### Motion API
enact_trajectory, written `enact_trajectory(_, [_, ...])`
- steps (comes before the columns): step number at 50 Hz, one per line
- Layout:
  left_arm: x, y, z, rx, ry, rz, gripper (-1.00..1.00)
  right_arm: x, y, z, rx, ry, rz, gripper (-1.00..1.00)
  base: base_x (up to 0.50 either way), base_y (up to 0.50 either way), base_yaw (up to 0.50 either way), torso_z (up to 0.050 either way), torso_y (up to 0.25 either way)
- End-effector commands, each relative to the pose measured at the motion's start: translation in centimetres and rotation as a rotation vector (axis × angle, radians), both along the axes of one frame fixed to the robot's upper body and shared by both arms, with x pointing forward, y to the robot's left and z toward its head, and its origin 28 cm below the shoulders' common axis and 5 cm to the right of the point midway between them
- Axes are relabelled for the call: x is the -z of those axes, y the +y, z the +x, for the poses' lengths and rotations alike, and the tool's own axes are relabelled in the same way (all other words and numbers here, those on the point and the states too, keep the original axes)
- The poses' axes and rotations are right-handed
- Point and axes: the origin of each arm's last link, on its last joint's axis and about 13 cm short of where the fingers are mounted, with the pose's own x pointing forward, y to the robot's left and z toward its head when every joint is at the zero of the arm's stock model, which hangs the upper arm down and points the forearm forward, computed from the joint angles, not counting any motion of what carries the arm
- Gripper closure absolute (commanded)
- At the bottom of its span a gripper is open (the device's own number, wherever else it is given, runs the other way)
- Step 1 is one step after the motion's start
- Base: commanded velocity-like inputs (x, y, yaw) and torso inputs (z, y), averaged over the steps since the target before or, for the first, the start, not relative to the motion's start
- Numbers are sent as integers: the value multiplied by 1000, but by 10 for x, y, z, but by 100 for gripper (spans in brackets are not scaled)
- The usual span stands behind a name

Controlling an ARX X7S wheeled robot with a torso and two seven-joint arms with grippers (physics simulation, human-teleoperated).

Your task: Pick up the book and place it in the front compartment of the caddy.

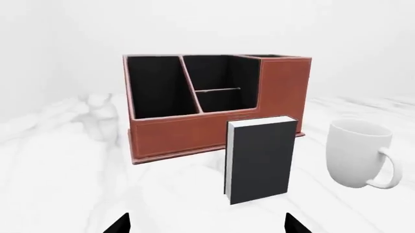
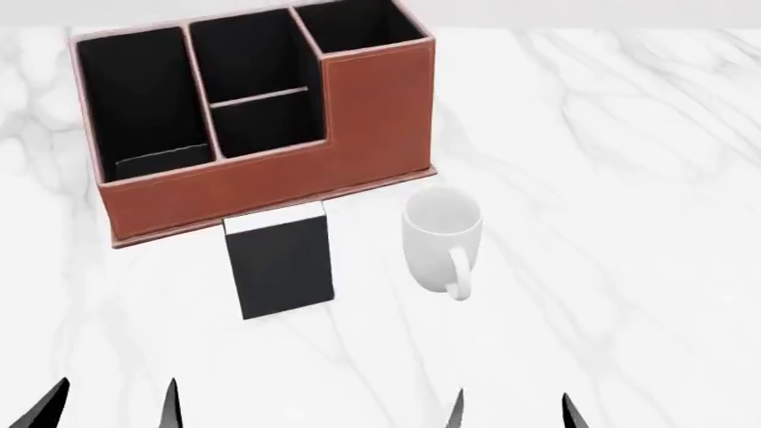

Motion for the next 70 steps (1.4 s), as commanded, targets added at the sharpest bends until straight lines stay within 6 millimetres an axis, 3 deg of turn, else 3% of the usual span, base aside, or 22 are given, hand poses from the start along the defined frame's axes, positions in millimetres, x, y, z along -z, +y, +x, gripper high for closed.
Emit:
enact_trajectory(1, [-41, 7, 6, 10, -80, -8, -100, -47, -14, 0, 37, -117, 56, -100, 363, 0, 0, 0, 0])
enact_trajectory(6, [-69, 14, 5, 4, -126, -9, -100, -68, -20, -1, 61, -154, 44, -100, 500, 0, 0, 0, 0])
enact_trajectory(14, [-89, 18, -1, 0, -189, 10, -100, -87, -26, -5, 73, -203, 32, -100, 500, 0, 0, 0, 0])
enact_trajectory(70, [-94, 19, -4, 19, -187, -13, -100, -96, -30, -9, 84, -248, 48, -100, 500, 0, 0, 0, 1])
